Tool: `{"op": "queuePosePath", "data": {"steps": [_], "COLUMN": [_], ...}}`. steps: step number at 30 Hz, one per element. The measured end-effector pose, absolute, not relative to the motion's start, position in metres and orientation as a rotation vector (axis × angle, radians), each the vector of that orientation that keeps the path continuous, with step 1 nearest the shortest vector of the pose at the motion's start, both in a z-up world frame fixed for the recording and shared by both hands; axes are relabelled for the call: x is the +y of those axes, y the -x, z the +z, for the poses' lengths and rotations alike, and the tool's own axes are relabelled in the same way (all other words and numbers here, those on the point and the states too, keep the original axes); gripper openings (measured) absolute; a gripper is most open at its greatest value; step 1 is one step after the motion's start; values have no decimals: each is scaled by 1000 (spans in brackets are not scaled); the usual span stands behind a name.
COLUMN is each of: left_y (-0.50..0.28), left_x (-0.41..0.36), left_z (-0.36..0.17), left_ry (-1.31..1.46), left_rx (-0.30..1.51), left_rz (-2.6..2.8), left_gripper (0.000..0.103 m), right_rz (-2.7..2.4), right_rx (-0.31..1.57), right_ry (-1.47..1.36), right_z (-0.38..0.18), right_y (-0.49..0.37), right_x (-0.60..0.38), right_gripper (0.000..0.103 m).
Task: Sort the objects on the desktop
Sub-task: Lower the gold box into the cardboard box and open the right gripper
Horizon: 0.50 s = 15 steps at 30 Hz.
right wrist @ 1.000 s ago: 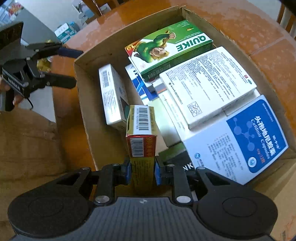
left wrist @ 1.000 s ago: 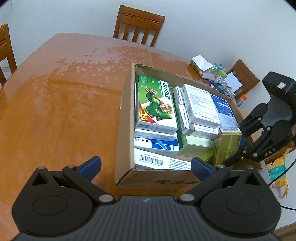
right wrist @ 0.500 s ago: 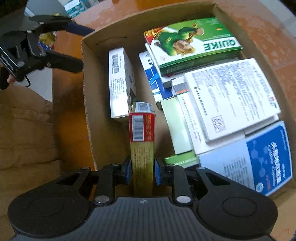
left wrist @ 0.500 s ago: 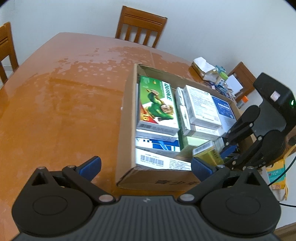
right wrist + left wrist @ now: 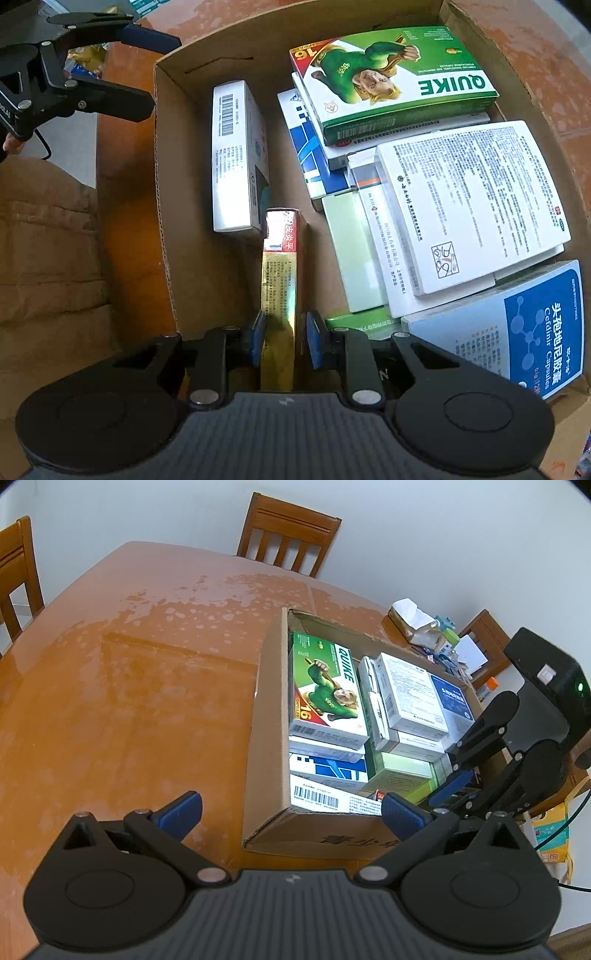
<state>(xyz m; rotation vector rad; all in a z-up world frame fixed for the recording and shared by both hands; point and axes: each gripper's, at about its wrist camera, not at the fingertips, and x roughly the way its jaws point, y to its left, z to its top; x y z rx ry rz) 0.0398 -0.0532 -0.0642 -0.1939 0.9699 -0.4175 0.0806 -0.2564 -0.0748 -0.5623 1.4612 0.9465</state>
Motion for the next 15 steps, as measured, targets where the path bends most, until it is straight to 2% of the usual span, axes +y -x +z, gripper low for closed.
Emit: {"op": "queuePosePath", "data": {"steps": [4, 12, 15], "left_y": [-39, -36, -35], "left_x": [-51, -48, -44], "left_z": [-64, -62, -60], "left_ry": [198, 191, 193], "left_rx": [970, 961, 955], "left_rz": [-415, -410, -405], "left_gripper": [103, 103, 103], "right_rz": [937, 894, 899], "right_rx": [1445, 1435, 1425], "right_ry": [520, 454, 403], "right_z": [-68, -63, -51], "right_y": [-84, -94, -95], "right_x": [-252, -248, -249], "right_gripper": [54, 57, 69]}}
